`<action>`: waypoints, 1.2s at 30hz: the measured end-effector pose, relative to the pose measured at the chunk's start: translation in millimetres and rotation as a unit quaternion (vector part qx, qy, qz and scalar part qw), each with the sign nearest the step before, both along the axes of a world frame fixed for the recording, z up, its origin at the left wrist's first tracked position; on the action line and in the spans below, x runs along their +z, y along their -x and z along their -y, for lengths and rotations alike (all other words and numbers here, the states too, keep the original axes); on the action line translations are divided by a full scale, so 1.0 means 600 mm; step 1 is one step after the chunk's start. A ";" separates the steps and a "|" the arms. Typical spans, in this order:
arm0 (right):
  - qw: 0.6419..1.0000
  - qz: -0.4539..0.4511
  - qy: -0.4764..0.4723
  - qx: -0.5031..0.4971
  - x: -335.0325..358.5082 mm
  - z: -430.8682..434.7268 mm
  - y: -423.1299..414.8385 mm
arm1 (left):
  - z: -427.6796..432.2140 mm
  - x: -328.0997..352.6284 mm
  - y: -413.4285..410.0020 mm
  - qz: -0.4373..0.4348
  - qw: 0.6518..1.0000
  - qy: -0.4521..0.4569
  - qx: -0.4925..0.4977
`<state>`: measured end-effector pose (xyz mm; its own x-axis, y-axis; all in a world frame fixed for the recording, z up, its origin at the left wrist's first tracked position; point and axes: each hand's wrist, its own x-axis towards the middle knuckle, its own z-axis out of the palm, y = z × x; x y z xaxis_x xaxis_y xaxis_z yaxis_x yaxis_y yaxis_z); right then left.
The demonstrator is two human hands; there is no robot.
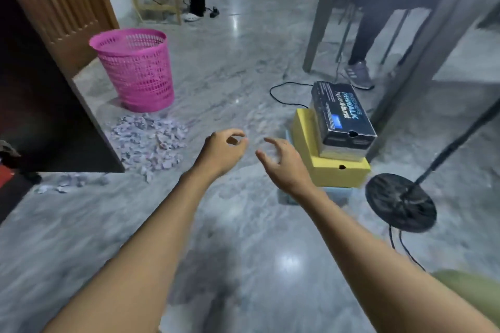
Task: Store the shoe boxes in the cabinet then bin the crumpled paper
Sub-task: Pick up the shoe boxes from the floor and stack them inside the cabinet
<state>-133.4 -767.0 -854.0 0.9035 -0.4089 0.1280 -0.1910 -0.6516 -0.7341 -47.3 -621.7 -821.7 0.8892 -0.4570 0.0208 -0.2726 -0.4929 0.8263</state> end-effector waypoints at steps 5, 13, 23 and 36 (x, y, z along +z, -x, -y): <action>0.994 -0.029 -0.071 -0.076 -0.141 0.092 0.082 | 0.099 -0.140 0.052 -0.070 0.990 -0.098 -0.073; 0.945 -0.081 -0.216 -0.231 -0.300 0.234 0.148 | 0.232 -0.271 0.097 -0.182 0.979 -0.086 -0.037; 0.913 -0.036 -0.274 -0.299 -0.361 0.346 0.113 | 0.337 -0.343 0.060 -0.183 0.982 -0.045 0.020; 0.906 -0.039 -0.300 -0.296 -0.377 0.360 0.092 | 0.357 -0.368 0.031 -0.234 0.967 0.013 0.097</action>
